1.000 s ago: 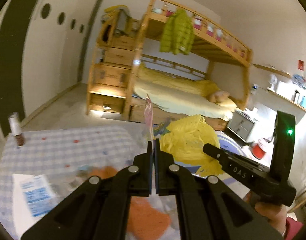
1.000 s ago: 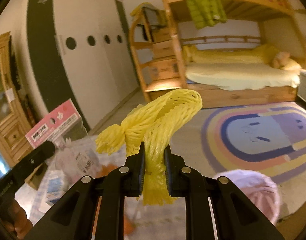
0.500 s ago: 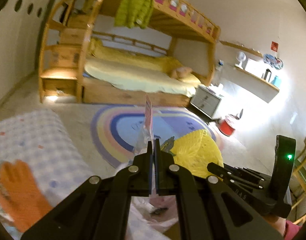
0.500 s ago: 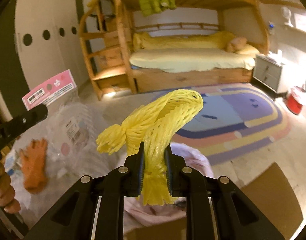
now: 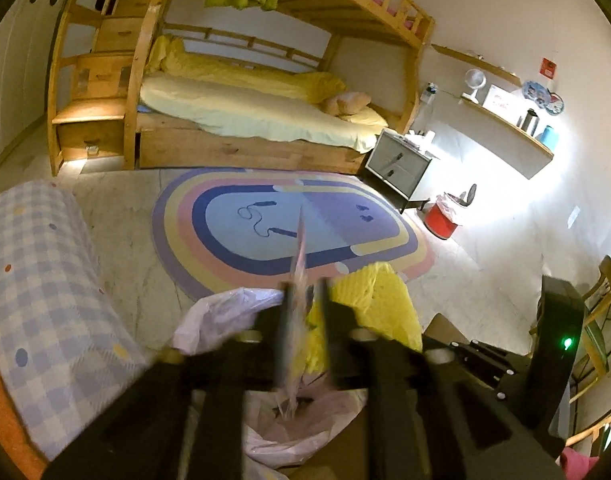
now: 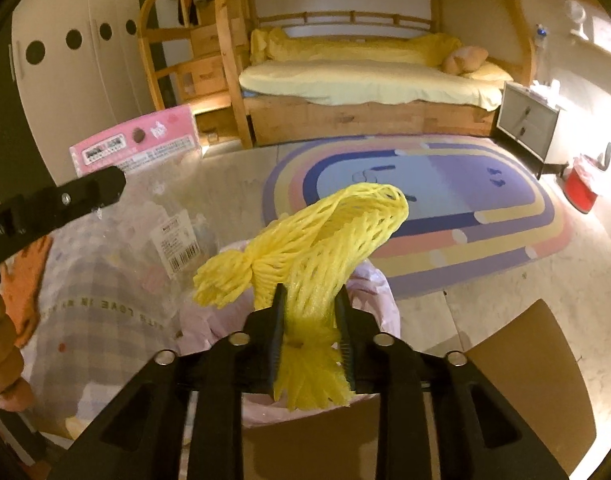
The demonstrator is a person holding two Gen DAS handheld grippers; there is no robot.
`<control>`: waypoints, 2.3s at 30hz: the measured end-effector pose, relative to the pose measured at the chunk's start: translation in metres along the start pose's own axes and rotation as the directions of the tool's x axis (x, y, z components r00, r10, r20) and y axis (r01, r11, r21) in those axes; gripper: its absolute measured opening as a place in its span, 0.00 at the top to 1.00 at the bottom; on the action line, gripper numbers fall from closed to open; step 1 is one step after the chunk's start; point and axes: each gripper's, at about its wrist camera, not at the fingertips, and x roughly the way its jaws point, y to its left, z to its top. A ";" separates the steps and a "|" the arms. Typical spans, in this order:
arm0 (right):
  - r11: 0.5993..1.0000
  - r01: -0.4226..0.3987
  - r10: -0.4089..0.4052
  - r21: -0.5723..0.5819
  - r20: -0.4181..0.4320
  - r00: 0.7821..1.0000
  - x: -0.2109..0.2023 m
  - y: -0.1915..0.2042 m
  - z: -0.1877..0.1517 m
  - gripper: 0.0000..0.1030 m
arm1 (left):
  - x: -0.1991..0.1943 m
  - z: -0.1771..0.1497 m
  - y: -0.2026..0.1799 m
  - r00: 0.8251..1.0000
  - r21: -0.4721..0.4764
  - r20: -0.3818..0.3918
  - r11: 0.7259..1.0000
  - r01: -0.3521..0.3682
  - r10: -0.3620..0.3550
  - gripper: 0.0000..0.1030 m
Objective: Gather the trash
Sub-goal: 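Carry the net and plastic bag over the pink trash bag and open both tools, then move both open tools back over the table, then grasp the orange knit glove with the right tool and lift it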
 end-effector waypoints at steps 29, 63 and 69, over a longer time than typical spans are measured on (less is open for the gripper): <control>0.904 -0.391 0.414 -0.173 0.118 0.903 -0.089 0.176 0.032 0.51 | -0.228 -0.056 0.096 0.846 -0.202 0.132 0.850 -0.487 0.516 0.46; 0.762 -0.488 0.412 -0.425 -0.262 0.873 -0.002 0.307 -0.013 0.84 | -0.293 -0.111 0.179 0.695 -0.337 -0.056 0.642 -0.689 0.717 0.36; 0.753 -0.532 0.506 -0.388 -0.176 0.844 -0.023 0.301 -0.008 0.89 | -0.287 -0.110 0.170 0.702 -0.328 -0.055 0.651 -0.684 0.710 0.36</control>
